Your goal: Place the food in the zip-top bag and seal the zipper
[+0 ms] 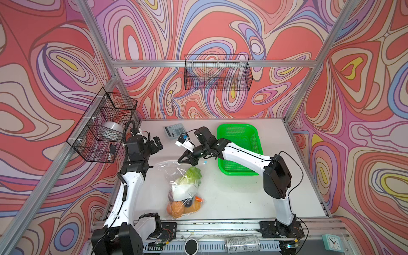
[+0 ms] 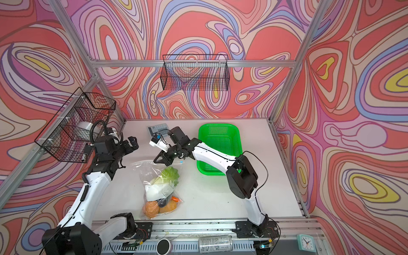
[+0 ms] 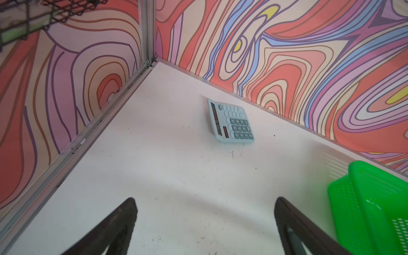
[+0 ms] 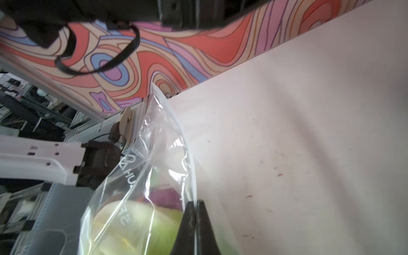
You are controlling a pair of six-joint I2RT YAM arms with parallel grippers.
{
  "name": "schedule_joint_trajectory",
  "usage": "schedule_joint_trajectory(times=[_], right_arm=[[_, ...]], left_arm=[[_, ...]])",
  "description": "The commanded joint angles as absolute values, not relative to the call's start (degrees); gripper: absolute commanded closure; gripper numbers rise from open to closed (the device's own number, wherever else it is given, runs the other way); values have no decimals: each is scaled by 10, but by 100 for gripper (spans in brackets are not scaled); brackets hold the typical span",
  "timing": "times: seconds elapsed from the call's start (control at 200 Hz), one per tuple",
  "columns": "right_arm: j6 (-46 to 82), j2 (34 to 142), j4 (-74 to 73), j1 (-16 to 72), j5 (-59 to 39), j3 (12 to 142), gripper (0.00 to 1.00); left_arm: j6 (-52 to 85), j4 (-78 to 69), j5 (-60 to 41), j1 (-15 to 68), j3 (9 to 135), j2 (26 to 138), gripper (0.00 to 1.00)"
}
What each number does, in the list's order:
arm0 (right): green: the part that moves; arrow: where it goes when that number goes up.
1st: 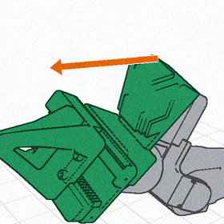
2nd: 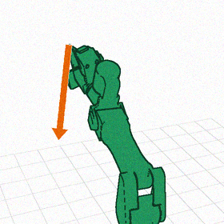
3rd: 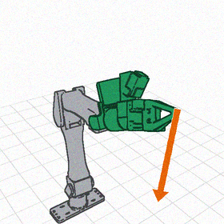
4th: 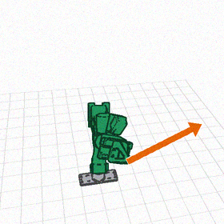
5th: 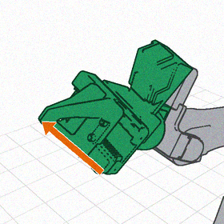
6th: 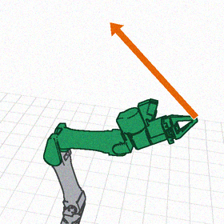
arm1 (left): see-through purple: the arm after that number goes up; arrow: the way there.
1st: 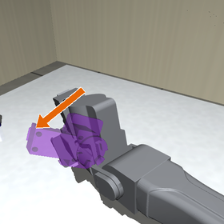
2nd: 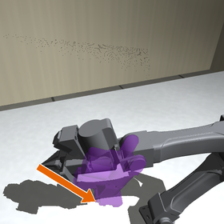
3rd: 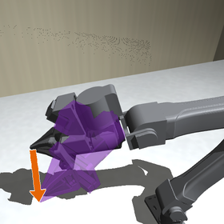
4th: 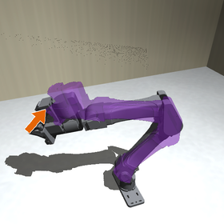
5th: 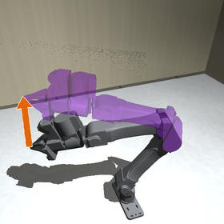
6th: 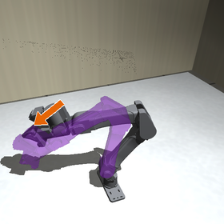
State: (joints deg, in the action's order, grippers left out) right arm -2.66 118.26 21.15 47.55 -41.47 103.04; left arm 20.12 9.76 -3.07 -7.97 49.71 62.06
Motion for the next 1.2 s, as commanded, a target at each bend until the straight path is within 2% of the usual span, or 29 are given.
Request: schedule_joint_trajectory(times=[0.0,0.115,0.441,0.521,0.581,0.661,0.726,0.851,1.092,1.197], right_arm=[[-35,1214,154,457,-338,1052,100],[-50,1261,149,444,-289,1086,100],[-71,1388,126,417,-253,1178,100],[-59,1402,118,413,-230,1201,93],[-35,1395,95,407,-223,1206,80],[0,1362,45,397,-223,1181,75],[19,1320,11,391,-215,1145,61],[36,1221,-34,376,-170,1039,45],[66,1023,-2,282,-62,825,36],[46,935,11,229,-7,727,29]], left_arm=[[199,106,-24,-84,505,609,0],[199,104,-30,-84,504,610,0],[201,98,-59,-84,504,613,0],[200,96,-64,-84,504,613,0],[199,97,-60,-84,504,614,0],[189,96,-50,-84,503,618,0],[181,96,-37,-84,502,621,0],[169,79,-13,-84,489,622,0],[135,13,28,-86,446,653,0],[120,-17,35,-86,427,670,0]])
